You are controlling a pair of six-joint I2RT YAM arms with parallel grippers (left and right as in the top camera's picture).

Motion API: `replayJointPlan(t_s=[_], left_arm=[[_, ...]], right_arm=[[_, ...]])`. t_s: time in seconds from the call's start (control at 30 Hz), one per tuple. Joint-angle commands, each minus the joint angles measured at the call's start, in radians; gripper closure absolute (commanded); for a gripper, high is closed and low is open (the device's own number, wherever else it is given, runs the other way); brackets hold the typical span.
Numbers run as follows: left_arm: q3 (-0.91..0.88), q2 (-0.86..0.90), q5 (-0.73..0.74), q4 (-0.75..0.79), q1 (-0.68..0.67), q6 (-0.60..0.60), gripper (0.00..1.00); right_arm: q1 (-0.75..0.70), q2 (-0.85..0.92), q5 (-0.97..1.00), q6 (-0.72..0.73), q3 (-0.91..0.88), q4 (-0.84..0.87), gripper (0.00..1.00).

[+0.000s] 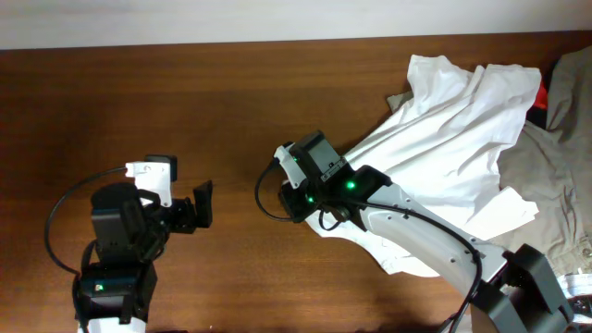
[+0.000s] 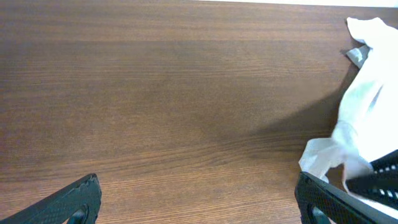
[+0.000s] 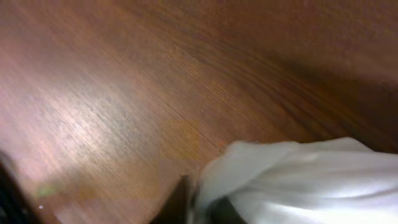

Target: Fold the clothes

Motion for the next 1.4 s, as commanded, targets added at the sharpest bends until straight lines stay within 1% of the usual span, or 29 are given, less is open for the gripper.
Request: replayJointPlan(t_s=[0.0,0.03,0.1,0.17,0.2,0.27,0.3,0.33,0.4,0.47,0.53,0.57,0.6,0.63,0.67,0.7,0.8,0.83,0.97,1.0,1.03,1.07,1.1,1.17,1.2,1.23,1.3,1.33,1.37], left_arm=[[0.018,-0.004,0.019,0.003,0.0,-0.011,0.01],[0.018,-0.004,0.041,0.003,0.0,-0.011,0.01],[0.018,-0.004,0.106,0.003,0.0,-0.011,0.01],[0.014,0.03,0.227,0.002,0.0,-0.011,0.01],[0.007,0.076,0.309,0.002,-0.001,-0.012,0.01],[0.006,0.182,0.37,0.007,-0.032,-0.053,0.01],[0.006,0.274,0.374,0.014,-0.084,-0.087,0.01],[0.006,0.335,0.375,0.026,-0.129,-0.112,0.01],[0.006,0.496,0.374,0.115,-0.251,-0.19,0.01],[0.006,0.621,0.374,0.226,-0.328,-0.299,0.01],[0.006,0.761,0.374,0.38,-0.393,-0.411,0.02],[0.006,0.803,0.374,0.435,-0.411,-0.434,0.18],[0.007,0.821,0.374,0.492,-0.417,-0.433,0.61],[0.008,0.818,0.373,0.541,-0.413,-0.433,0.9],[0.01,0.814,0.367,0.581,-0.405,-0.433,0.99],[0.019,0.806,0.362,0.615,-0.384,-0.433,1.0],[0.053,0.741,0.339,0.609,-0.274,-0.431,0.99],[0.061,0.704,0.338,0.607,-0.219,-0.39,1.0],[0.087,0.542,0.116,0.603,0.06,-0.33,1.0],[0.101,0.532,0.102,0.604,0.141,-0.33,0.99],[0.105,0.533,0.102,0.603,0.185,-0.33,0.99],[0.105,0.532,0.103,0.591,0.219,-0.33,0.62],[0.105,0.532,0.109,0.527,0.248,-0.331,0.01],[0.105,0.532,0.278,0.343,0.231,-0.332,0.01],[0.105,0.532,0.35,0.204,0.195,-0.332,0.01],[0.105,0.533,0.351,0.064,0.144,-0.337,0.01],[0.105,0.533,0.347,-0.087,0.018,-0.362,0.01],[0.103,0.534,0.346,-0.116,-0.039,-0.362,0.01],[0.095,0.536,0.301,-0.137,-0.14,-0.415,0.01]], right_arm=[[-0.037,-0.048,0.105,0.005,0.031,-0.055,0.01],[-0.092,-0.092,0.107,0.005,0.05,-0.121,0.01],[-0.171,-0.145,0.108,0.005,0.061,-0.187,0.01],[-0.363,-0.235,0.108,0.006,0.061,-0.335,0.01],[-0.455,-0.26,0.108,0.005,0.061,-0.396,0.01],[-0.58,-0.275,0.107,0.005,0.061,-0.481,0.01],[-0.642,-0.274,0.103,0.005,0.061,-0.528,0.01],[-0.663,-0.274,0.103,0.005,0.061,-0.544,0.01],[-0.692,-0.274,0.103,0.005,0.061,-0.572,0.01],[-0.691,-0.274,0.103,0.005,0.061,-0.581,0.02],[-0.691,-0.274,0.103,0.005,0.061,-0.587,0.01],[-0.691,-0.274,0.103,0.005,0.061,-0.588,0.01],[-0.691,-0.274,0.104,0.005,0.061,-0.588,0.01],[-0.691,-0.274,0.103,0.005,0.061,-0.588,0.01],[-0.691,-0.274,0.104,0.005,0.061,-0.588,0.01],[-0.691,-0.274,0.104,0.005,0.061,-0.592,0.01],[-0.691,-0.274,0.104,0.005,0.061,-0.595,0.01],[-0.691,-0.274,0.104,0.005,0.061,-0.595,0.01],[-0.691,-0.272,0.104,0.001,0.061,-0.595,0.01],[-0.691,-0.272,0.103,0.001,0.061,-0.595,0.01],[-0.691,-0.272,0.103,0.001,0.061,-0.597,0.01],[-0.691,-0.272,0.103,0.001,0.061,-0.602,0.01],[-0.691,-0.272,0.104,0.001,0.061,-0.609,0.01],[-0.691,-0.272,0.104,0.001,0.061,-0.609,0.01],[-0.691,-0.272,0.104,0.001,0.061,-0.609,0.01],[-0.691,-0.272,0.104,0.001,0.061,-0.61,0.01],[-0.691,-0.272,0.104,0.001,0.061,-0.61,0.01],[-0.691,-0.272,0.103,0.001,0.061,-0.61,0.01],[-0.691,-0.272,0.103,0.001,0.061,-0.61,0.01]])
